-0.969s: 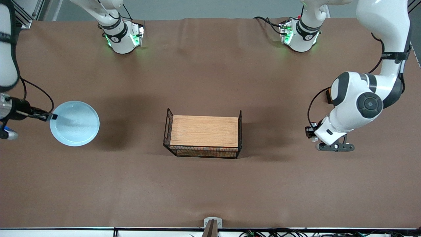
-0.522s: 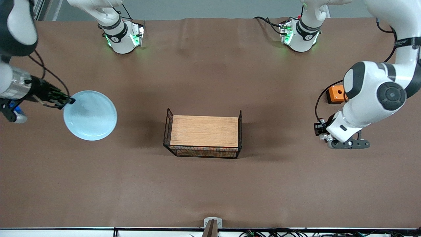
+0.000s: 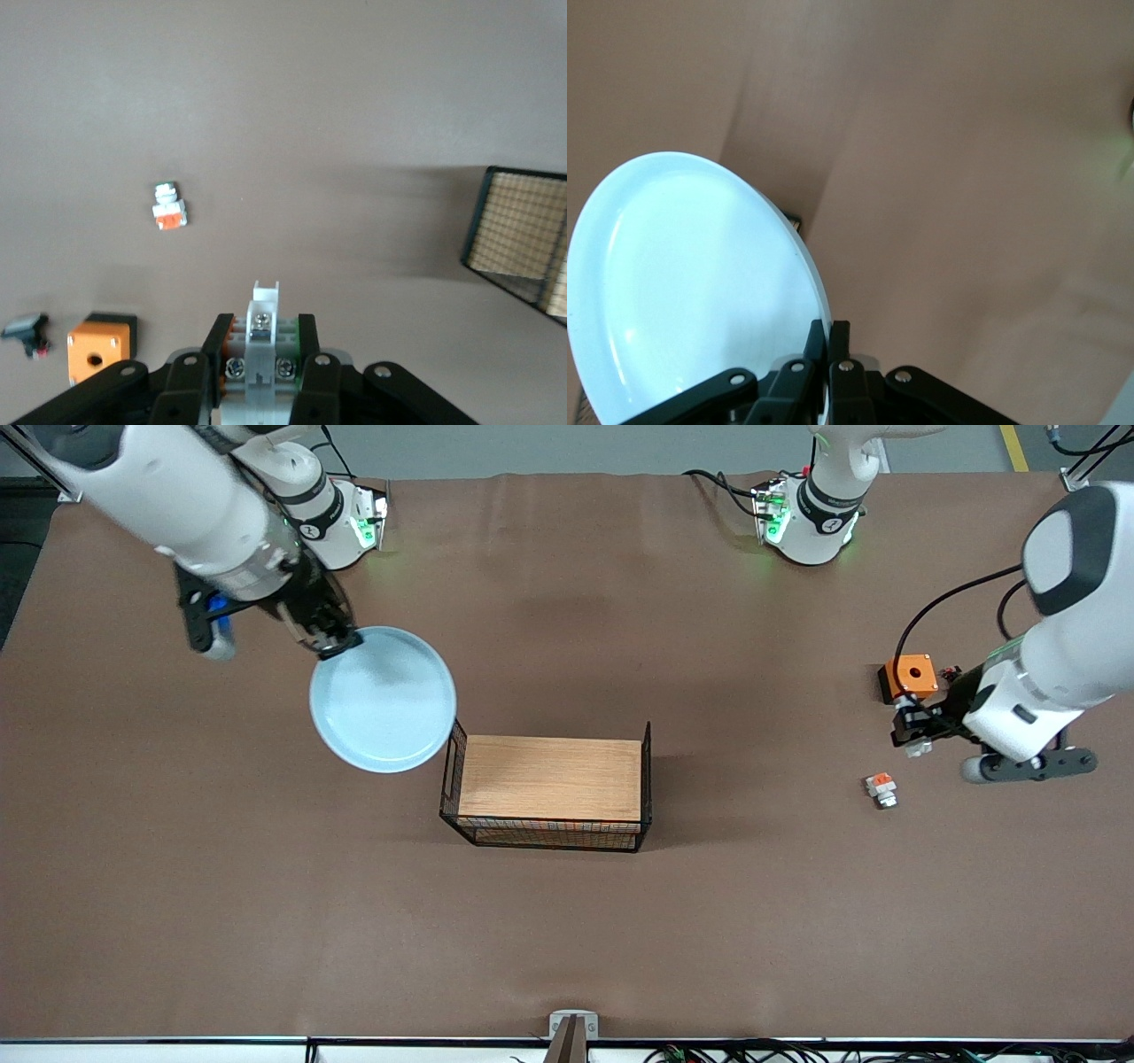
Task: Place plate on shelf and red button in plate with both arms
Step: 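Carry the plate with the right gripper and lower it into the basket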
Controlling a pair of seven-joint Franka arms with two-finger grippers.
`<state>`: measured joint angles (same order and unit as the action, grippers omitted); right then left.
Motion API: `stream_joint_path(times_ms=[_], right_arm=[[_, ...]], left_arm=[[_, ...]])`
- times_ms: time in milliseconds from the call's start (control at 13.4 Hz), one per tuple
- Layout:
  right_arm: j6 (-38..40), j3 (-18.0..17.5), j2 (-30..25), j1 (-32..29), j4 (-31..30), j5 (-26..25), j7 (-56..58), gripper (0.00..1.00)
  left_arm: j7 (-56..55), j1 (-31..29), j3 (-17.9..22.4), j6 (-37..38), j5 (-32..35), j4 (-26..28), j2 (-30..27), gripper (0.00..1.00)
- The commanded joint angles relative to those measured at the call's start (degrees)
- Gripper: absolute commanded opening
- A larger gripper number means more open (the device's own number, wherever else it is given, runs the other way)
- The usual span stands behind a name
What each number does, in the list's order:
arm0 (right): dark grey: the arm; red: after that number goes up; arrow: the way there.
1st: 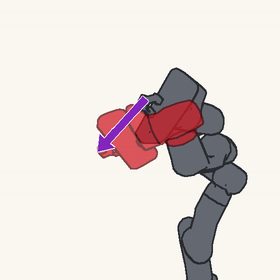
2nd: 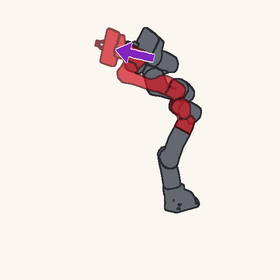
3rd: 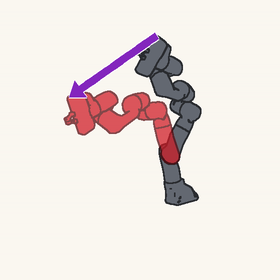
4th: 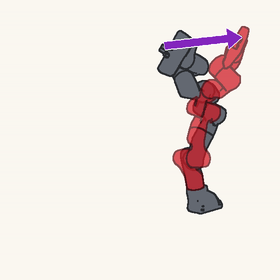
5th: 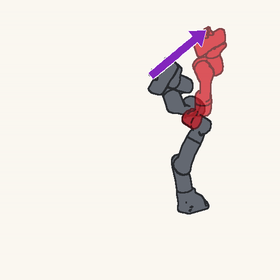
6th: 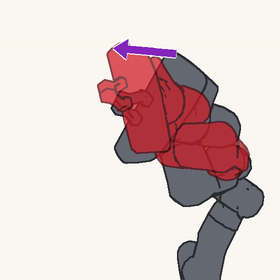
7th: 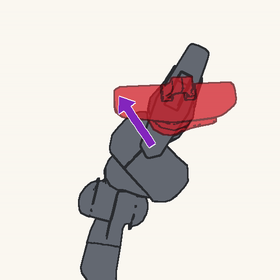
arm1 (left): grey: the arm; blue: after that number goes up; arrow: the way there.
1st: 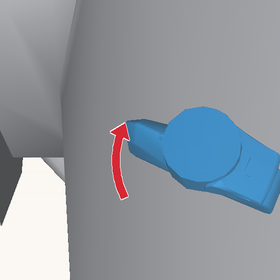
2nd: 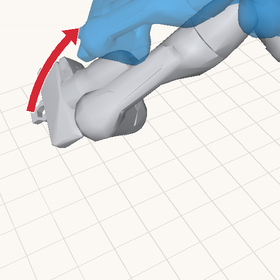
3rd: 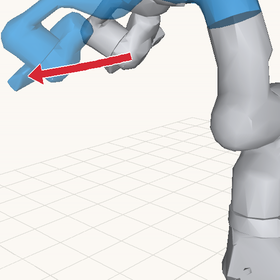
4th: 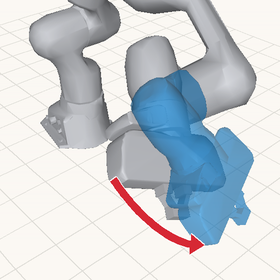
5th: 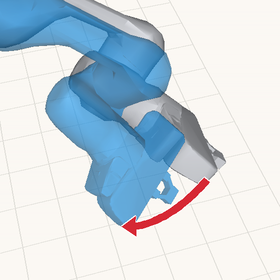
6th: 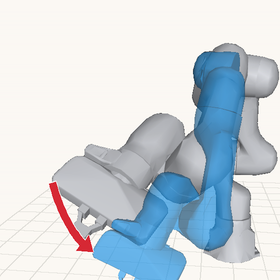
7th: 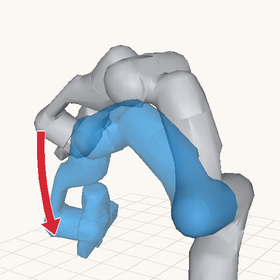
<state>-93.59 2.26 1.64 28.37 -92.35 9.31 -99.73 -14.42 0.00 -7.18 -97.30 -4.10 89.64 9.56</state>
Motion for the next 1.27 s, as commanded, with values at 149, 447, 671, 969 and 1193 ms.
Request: stream_joint_path(times_ms=[149,447,671,969,1193], right_arm=[[-8.9,1.1,4.3,10.0,0.6,-4.9,-20.8,0.0],[-14.4,1.1,9.9,14.8,0.9,-8.5,-30.2,0.0],[-17.1,1.2,15.1,18.0,3.5,-11.5,-36.9,0.0],[-17.4,1.3,21.6,19.2,8.1,-13.0,-40.5,0.0],[-19.7,1.2,25.0,19.8,9.6,-15.4,-44.7,0.0]], left_arm=[[-18.6,1.0,-0.3,3.1,-5.7,-6.3,1.0,0.29],[-44.5,3.2,-3.1,2.5,-7.4,-11.0,2.9,0.29],[-51.6,5.9,-3.5,0.7,-7.2,-11.5,4.0,0.29],[-56.1,7.5,-3.5,-0.4,-6.9,-11.4,4.6,0.29],[-57.0,7.7,-3.5,-0.4,-6.9,-11.4,4.6,0.29]])
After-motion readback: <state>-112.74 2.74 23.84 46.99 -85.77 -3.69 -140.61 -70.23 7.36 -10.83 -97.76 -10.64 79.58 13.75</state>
